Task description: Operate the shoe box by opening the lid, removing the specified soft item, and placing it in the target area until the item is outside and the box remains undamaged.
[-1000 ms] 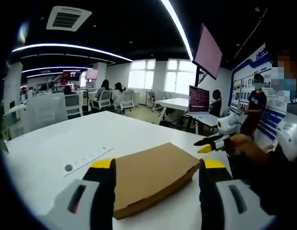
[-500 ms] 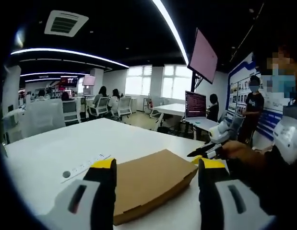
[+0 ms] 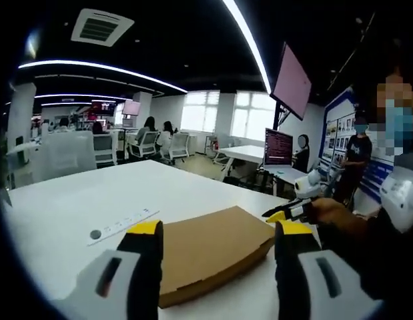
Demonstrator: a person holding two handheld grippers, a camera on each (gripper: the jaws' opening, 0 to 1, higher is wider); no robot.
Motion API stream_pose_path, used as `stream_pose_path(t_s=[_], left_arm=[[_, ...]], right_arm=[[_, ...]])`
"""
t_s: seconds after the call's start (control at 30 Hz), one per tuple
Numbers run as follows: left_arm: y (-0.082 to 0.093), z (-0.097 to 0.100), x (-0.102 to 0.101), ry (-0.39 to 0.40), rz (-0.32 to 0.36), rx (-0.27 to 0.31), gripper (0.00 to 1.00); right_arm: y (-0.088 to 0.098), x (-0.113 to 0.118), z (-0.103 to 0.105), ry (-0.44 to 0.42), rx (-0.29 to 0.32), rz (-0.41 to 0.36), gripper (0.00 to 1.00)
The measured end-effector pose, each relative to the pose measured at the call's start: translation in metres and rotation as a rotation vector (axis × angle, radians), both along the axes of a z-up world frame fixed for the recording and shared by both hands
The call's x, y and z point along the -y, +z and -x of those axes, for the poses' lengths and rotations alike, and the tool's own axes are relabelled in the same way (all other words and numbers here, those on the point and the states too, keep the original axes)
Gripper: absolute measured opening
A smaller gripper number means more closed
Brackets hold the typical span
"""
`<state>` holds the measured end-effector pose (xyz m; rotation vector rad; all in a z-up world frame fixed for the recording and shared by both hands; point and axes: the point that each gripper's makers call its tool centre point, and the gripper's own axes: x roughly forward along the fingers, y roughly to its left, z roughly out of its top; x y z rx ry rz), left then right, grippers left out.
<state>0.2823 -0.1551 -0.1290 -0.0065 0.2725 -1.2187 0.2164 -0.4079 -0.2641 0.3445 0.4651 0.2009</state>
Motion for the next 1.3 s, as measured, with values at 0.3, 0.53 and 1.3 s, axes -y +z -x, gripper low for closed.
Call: stream_pose_path(t_s=[0.3, 0.53, 1.3], left_arm=[[-0.002, 0.001, -0.005, 0.005, -0.013, 0.001, 0.69], [-0.001, 0.001, -0.006, 0.006, -0.017, 0.004, 0.69], [0.001, 0.01, 0.003, -0.024, -0.024, 0.001, 0.66]], right_arm=[[-0.005, -0.013, -0.01, 0.015, 0.0, -0.061, 0.54], [-0.006, -0.012, -0.012, 0.004, 0.004, -0.061, 0.57], [-0.019, -0.023, -0.016, 0.079, -0.181, -0.378, 0.55]])
